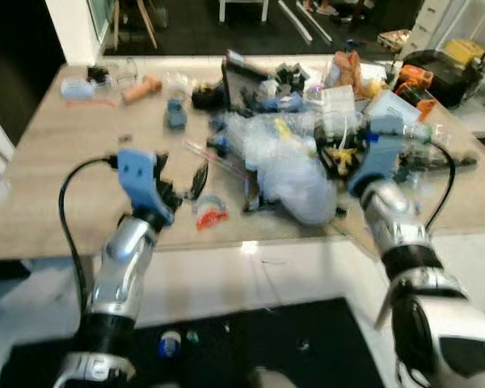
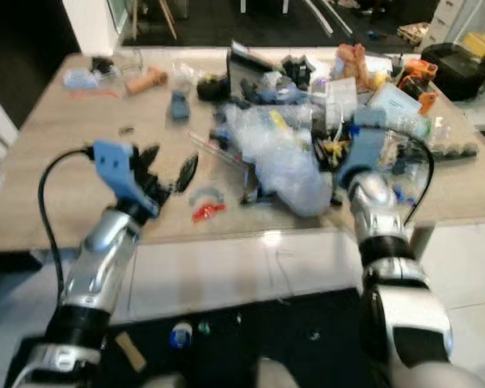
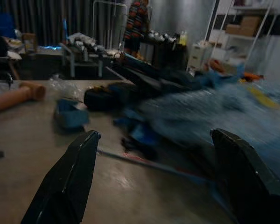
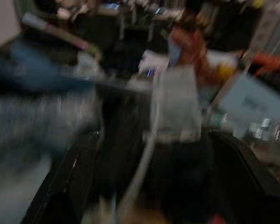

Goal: Picking trash to rubbish bin

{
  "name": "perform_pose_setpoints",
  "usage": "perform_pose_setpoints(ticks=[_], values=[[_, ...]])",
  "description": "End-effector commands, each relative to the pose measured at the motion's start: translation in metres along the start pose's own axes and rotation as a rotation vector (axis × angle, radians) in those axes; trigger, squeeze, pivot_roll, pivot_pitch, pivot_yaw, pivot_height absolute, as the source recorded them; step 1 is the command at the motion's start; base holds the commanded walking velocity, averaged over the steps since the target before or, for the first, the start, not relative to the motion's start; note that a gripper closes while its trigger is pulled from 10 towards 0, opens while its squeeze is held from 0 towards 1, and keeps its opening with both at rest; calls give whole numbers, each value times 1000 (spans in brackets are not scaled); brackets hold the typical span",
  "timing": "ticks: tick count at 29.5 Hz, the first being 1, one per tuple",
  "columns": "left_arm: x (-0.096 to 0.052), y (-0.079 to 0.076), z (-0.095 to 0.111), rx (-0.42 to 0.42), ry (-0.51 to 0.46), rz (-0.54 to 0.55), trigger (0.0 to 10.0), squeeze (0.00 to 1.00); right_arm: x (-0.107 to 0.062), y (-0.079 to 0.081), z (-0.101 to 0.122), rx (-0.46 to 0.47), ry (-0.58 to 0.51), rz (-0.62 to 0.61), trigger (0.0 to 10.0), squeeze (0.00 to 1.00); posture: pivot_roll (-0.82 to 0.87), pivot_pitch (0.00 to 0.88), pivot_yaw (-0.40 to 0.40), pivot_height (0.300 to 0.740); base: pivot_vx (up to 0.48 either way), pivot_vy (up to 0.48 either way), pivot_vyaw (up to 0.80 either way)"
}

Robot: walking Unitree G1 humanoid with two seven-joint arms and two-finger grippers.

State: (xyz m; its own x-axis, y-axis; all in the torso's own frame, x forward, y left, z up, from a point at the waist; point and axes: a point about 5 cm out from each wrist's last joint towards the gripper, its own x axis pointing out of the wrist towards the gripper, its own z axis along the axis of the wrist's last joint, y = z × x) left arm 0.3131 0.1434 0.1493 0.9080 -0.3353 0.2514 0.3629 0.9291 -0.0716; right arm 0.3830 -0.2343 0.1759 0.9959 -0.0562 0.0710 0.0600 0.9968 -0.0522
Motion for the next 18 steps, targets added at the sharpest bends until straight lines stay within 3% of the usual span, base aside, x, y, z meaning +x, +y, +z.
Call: perform_pose_setpoints(ticks=[1,7,10,18], values=[[-4,2,-1,-6,1,11,10000,0,0,-4,-1,-30,8,-37,10000,0,-34,0,-55,740,0,0,0],[-4,2,-1,-12,-3,11,10000,0,1,1,-10,-35,68,-14,10000,0,-36,0,-55,740,0,0,0],[-4,2,0,-8,-3,-1,10000,0,-1,10,-24,-51,166,25,10000,0,-36,0,-55,740,0,0,0],[-6,-2,-1,-15,-4,-42,10000,0,3,0,-16,-63,196,-3,10000,0,-41,0,-52,740,0,0,0]])
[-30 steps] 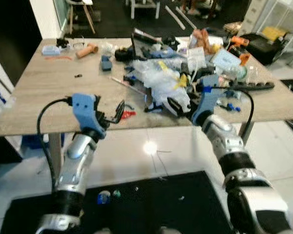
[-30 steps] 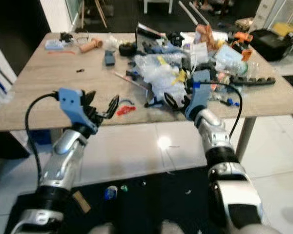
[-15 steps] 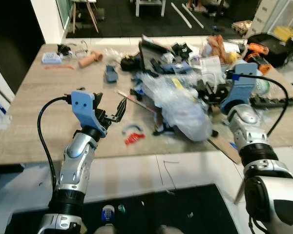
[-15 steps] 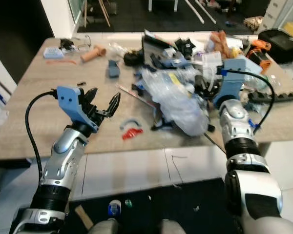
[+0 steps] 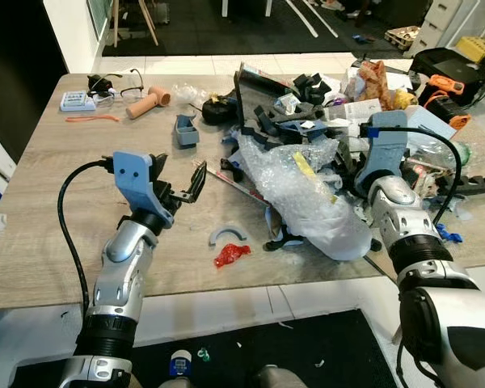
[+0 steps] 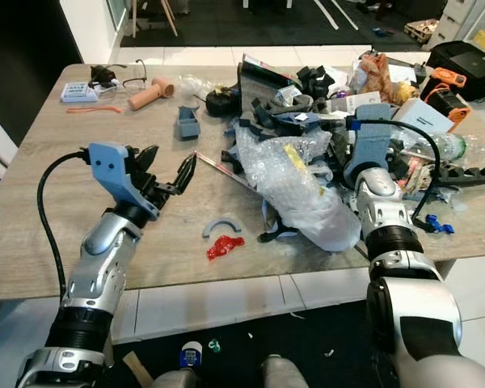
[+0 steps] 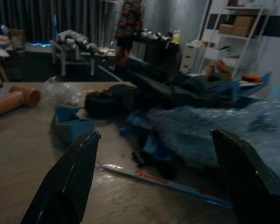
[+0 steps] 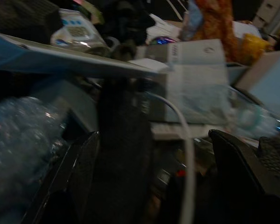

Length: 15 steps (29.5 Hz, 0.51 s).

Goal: Picking trash to rubbish bin

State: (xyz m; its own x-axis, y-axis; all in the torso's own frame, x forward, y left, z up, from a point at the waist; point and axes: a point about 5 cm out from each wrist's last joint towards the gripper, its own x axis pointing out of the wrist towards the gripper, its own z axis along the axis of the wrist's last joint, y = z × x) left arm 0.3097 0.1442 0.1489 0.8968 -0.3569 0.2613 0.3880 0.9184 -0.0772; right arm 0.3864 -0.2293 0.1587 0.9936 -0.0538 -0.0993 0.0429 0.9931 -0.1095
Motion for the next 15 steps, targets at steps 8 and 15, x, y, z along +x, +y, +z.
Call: perform_pose_setpoints(ticks=[8,15], values=[[-2,-4,-2,3,6,-37,10000,0,4,-15,14,14,22,5,10000,0,-41,0,-51,740,0,0,0],[-5,-6,3,21,-3,-94,10000,0,0,-50,39,-143,76,77,10000,0,-44,0,-48,740,0,0,0]])
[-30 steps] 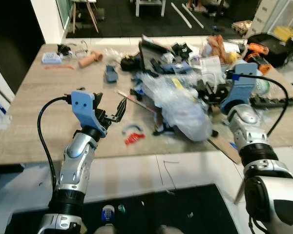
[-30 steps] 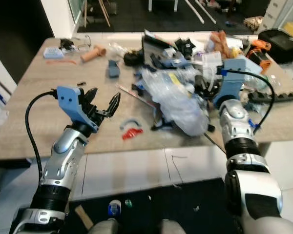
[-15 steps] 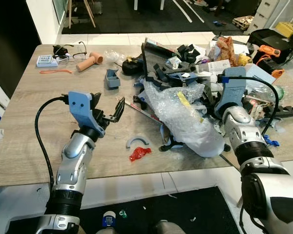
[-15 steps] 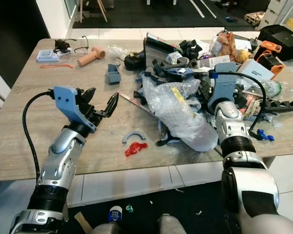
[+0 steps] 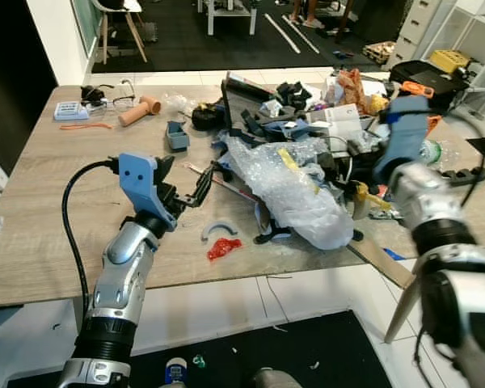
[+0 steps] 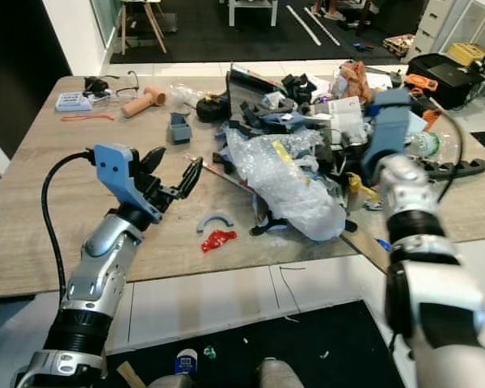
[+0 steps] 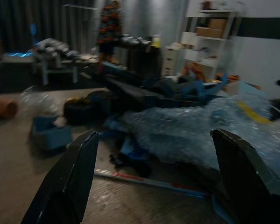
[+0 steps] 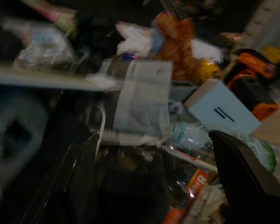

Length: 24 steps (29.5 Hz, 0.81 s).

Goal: Picking trash to rubbish bin

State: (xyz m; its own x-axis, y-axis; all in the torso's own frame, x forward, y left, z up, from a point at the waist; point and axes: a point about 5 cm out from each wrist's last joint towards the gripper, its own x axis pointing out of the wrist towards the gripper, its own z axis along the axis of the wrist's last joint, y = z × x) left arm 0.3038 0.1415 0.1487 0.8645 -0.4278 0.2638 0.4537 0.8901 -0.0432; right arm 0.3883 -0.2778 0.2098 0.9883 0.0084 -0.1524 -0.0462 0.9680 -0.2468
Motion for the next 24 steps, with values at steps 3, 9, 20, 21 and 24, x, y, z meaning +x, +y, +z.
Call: perform_pose_setpoints(ticks=[3,9,20,21,24], values=[[-2,-2,10,54,-15,-80,10000,0,-5,-3,-8,-95,105,143,10000,0,-49,0,-48,740,0,0,0],[-5,-4,19,142,-8,-173,10000,0,-15,-6,-12,-158,174,306,10000,0,-54,0,-44,740,0,0,0],[-28,-23,34,172,-2,-473,10000,0,-60,-42,-6,-131,241,552,10000,0,-65,0,-47,740,0,0,0],[-28,-23,34,172,-2,-473,10000,0,-60,-42,-6,-131,241,552,10000,0,-65,0,-47,740,0,0,0],[-28,-24,34,170,0,-478,10000,0,-68,-43,-15,-95,277,584,10000,0,-75,0,-50,740,0,0,0]])
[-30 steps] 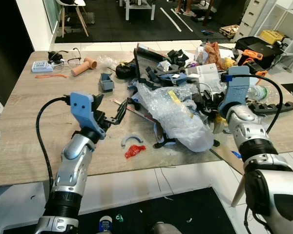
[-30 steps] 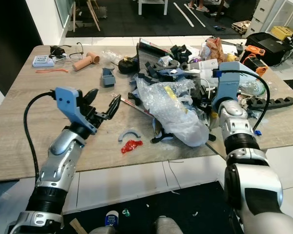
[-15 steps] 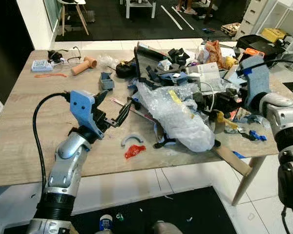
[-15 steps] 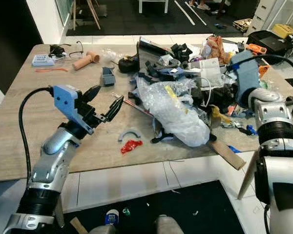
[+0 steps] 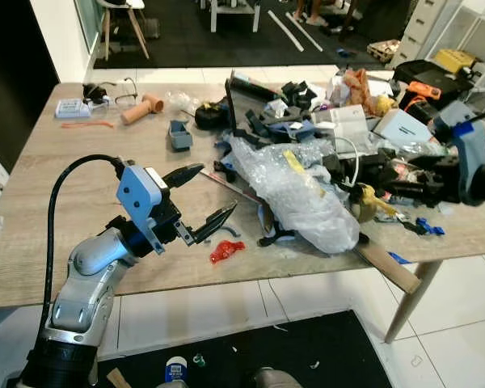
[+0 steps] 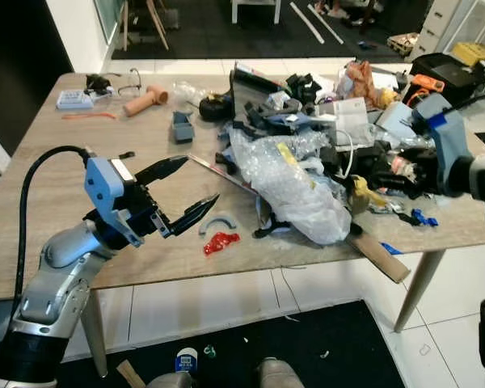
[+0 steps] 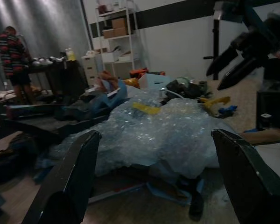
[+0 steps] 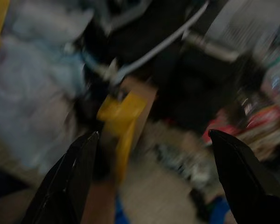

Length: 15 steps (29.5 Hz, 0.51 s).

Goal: Picking trash to rubbish bin

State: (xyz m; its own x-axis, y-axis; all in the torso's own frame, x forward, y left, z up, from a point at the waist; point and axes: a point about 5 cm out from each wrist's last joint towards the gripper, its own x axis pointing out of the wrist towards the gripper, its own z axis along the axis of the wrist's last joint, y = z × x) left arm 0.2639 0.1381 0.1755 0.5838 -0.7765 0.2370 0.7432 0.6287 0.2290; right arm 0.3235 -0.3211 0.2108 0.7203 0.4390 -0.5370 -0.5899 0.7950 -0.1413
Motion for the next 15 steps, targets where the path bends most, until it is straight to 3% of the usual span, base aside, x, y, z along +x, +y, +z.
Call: perform_pose_setpoints(ticks=[1,5,11,15], values=[[-1,-2,1,5,16,-29,10000,0,-6,1,0,18,-11,26,10000,0,-75,0,-50,740,0,0,0],[-3,-1,4,16,17,-33,10000,0,-11,15,-15,104,-22,143,10000,0,-74,0,-48,740,0,0,0],[-5,3,5,25,24,-22,10000,0,-15,20,-35,178,-69,165,10000,0,-81,0,-46,740,0,0,0],[-5,3,5,25,25,-17,10000,0,-11,23,-56,233,-175,170,10000,0,-87,0,-44,740,0,0,0]])
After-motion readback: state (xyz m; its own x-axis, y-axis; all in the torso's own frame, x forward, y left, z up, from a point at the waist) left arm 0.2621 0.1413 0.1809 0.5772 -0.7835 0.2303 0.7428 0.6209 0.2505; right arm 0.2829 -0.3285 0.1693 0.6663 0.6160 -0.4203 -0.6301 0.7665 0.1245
